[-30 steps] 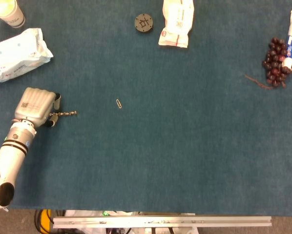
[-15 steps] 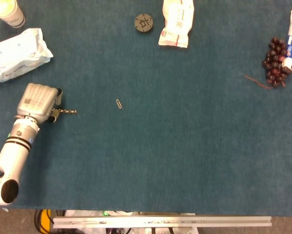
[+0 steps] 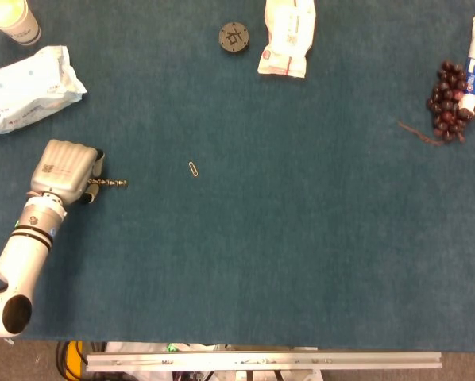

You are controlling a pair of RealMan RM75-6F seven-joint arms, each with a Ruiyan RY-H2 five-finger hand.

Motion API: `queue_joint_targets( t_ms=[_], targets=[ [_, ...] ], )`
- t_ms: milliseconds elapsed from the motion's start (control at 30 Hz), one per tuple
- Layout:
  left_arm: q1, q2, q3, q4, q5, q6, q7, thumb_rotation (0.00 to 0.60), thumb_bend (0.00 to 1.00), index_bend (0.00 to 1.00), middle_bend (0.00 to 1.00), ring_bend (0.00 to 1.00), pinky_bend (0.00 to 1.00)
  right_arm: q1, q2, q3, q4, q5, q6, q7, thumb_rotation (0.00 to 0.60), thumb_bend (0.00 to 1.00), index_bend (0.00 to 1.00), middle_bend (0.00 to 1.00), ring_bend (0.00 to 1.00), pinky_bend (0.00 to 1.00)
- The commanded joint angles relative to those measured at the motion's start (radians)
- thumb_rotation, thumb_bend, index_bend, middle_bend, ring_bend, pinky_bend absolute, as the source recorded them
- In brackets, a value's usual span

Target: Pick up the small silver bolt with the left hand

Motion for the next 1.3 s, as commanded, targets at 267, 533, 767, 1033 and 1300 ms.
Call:
queue_joint_targets(
  t_ms=[267,533,767,1033,1300],
  targets=[
    [0.001,-0.008,0.0,0.005,-0.006,-0.001,0.001,0.6,0.31,0.49,0.95,0.92,0.95,-0.001,0.001,0.0,-0.001,-0.001,0.002,-0.002,0.6,0.32,0.35,0.43,0.36,0.35],
    [-0.001,-0.013,-0.002,0.01,-0.021,-0.01,0.004,0.6,0.31,0.5,0.95,0.92,0.95,-0.006,0.002,-0.001,-0.003,0.0,0.006,-0.002,0.6,0.32,0.35,0.43,0.36,0.35],
    [-0.001,-0.017,-0.004,0.013,-0.03,-0.012,0.003,0.6,0.31,0.51,0.95,0.92,0.95,-0.011,0.003,-0.002,-0.002,0.0,0.011,0.001,0.6,0.32,0.35,0.43,0.36,0.35],
    [-0.006,-0.023,-0.008,0.015,-0.045,-0.018,0.008,0.6,0.34,0.52,0.95,0.92,0.95,-0.016,0.001,-0.001,0.003,0.004,0.014,0.007,0.6,0.32,0.35,0.43,0.36,0.35],
    [-0.01,-0.029,-0.012,0.014,-0.058,-0.017,0.012,0.6,0.36,0.55,0.96,0.92,0.95,-0.018,-0.002,0.0,0.01,0.007,0.013,0.015,0.6,0.32,0.35,0.43,0.36,0.35]
  ],
)
